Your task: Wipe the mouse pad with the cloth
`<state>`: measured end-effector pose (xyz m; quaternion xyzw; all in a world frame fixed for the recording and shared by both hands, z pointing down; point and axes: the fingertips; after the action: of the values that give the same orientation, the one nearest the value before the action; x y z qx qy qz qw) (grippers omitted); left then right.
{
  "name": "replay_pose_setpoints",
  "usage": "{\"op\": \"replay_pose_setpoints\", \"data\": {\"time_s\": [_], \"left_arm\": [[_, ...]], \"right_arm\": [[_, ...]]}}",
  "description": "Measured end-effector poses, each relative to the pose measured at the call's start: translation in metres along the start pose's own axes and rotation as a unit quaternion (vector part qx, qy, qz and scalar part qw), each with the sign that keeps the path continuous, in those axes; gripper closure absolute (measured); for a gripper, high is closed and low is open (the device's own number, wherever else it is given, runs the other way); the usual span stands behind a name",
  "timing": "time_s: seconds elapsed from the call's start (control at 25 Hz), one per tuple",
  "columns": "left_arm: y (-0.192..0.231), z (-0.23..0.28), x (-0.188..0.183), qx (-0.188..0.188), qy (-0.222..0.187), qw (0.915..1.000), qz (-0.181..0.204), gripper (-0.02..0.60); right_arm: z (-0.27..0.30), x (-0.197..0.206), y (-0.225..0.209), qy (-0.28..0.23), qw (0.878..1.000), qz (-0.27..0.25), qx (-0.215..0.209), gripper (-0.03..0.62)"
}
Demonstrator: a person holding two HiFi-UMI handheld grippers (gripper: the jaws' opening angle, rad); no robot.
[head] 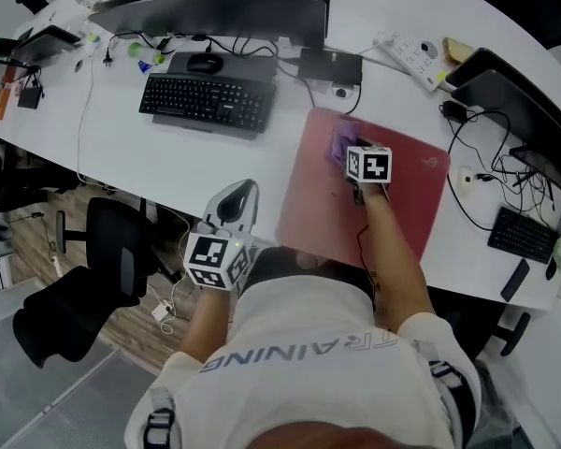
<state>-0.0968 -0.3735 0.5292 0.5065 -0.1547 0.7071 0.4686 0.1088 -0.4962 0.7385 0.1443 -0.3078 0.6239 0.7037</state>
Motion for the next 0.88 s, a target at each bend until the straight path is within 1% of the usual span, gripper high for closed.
{"op": "replay_pose_setpoints", "data": {"time_s": [0.12, 0.28, 0.52, 0.72, 0.88], "left_arm": [[-0.028, 0.009, -0.001, 0.003, -0.004, 1.0000, 0.000, 0.549], [-0.065, 0.022, -0.001, 0.006, -0.005, 1.0000, 0.006, 0.549], [-0.105, 0.035, -0.006, 0.003, -0.016, 0.9998, 0.015, 0.549], [-0.134, 0.043, -0.005, 0.014, -0.026, 0.9996, -0.005, 0.549], [-0.150, 0.050, -0.006, 0.022, -0.032, 0.9992, -0.011, 0.549]], "right_arm": [[-0.018, 0.006, -0.041, 0.003, 1.000, -0.001, 0.014, 0.492], [-0.040, 0.018, -0.093, 0.003, 1.000, 0.010, 0.028, 0.491], [-0.074, 0.040, -0.166, 0.006, 0.998, 0.032, 0.053, 0.490], [-0.104, 0.059, -0.223, 0.018, 0.996, 0.022, 0.083, 0.487], [-0.123, 0.070, -0.265, 0.015, 0.992, 0.035, 0.123, 0.480]]}}
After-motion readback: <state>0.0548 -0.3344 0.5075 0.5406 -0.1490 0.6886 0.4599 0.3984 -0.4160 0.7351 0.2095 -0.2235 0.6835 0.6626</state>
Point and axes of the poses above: the fingertips, and each gripper's own axes: z forward along the fingers, y to its left, x out of its underside, and after that the axes turned 7 degrees about x, right-handed
